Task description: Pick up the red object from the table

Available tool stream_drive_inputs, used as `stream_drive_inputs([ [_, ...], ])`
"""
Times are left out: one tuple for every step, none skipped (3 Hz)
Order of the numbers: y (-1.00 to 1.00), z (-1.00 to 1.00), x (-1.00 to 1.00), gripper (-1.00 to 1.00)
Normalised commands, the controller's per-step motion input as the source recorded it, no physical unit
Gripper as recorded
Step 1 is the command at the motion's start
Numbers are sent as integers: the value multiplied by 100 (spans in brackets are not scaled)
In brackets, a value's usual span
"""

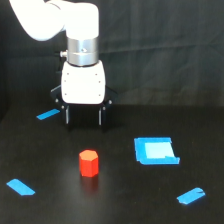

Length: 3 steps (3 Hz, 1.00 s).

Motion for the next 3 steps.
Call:
stream_drive_inputs([
  [-90, 27, 41, 95],
  [-90, 17, 18, 97],
  [-94, 30, 5, 100],
])
